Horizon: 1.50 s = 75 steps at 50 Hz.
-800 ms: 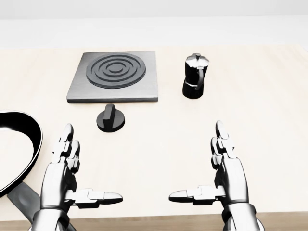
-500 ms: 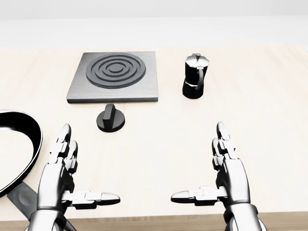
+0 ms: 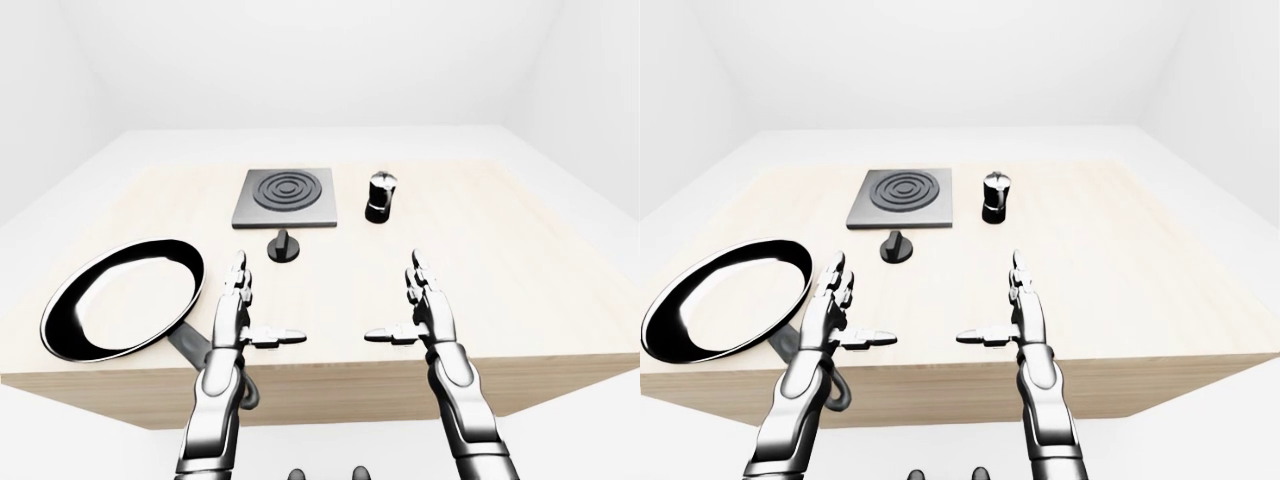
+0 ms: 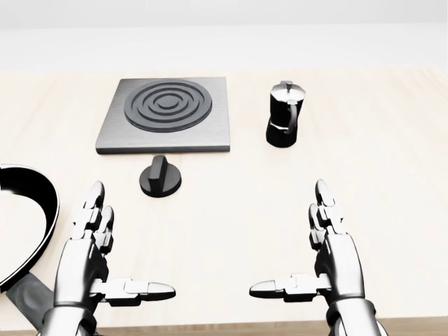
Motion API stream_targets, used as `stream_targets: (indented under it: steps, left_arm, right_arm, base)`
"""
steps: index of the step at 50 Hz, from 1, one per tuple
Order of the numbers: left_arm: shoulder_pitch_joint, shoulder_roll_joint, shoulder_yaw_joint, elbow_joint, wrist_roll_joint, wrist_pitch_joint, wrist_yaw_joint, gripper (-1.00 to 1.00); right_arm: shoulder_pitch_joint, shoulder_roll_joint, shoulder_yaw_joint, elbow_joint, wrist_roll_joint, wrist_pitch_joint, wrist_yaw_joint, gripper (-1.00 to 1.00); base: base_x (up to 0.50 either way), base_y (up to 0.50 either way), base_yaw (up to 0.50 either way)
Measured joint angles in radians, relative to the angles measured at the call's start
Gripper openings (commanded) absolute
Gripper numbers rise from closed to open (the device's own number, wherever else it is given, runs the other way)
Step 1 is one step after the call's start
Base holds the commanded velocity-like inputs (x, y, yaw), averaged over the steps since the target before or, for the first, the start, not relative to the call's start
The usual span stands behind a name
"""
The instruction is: Turn on the stove.
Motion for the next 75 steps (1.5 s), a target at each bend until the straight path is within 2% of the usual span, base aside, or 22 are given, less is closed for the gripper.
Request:
stream_targets:
  steps: [35, 37, 45, 47, 60, 75]
  left_arm:
    - [0.000, -0.003, -0.010, 0.005, 0.007, 0.004, -0.001, 1.00]
    - [-0.004, -0.003, -0.010, 0.009, 0.008, 0.003, -0.001, 1.00]
    - [-0.006, -0.003, -0.010, 0.018, 0.008, -0.002, -0.002, 1.00]
    - [-0.006, -0.003, -0.010, 0.020, 0.008, -0.003, -0.002, 1.00]
    - [-0.007, -0.002, -0.009, 0.032, 0.008, -0.008, -0.002, 1.00]
    - [-0.032, 0.000, -0.003, 0.106, 0.002, -0.029, -0.003, 1.00]
  right_arm:
    - [0.006, 0.001, 0.002, 0.007, -0.004, -0.005, 0.000, 1.00]
    - [0.002, 0.001, 0.002, 0.020, -0.005, -0.017, 0.000, 1.00]
    - [0.004, 0.001, 0.003, 0.017, -0.005, -0.014, 0.000, 1.00]
    - [0.004, 0.002, 0.003, 0.027, -0.005, -0.025, 0.000, 1.00]
    - [0.008, 0.002, 0.004, 0.017, -0.006, -0.013, -0.001, 1.00]
    - [0.007, 0.002, 0.003, 0.014, -0.005, -0.005, 0.000, 1.00]
  base:
    - [0.31, 0.00, 0.00]
    - [0.31, 0.00, 0.00]
    - [0.32, 0.00, 0.00]
    - [0.32, 0.00, 0.00]
    - [0.04, 0.00, 0.00]
    - [0.00, 0.00, 0.00]
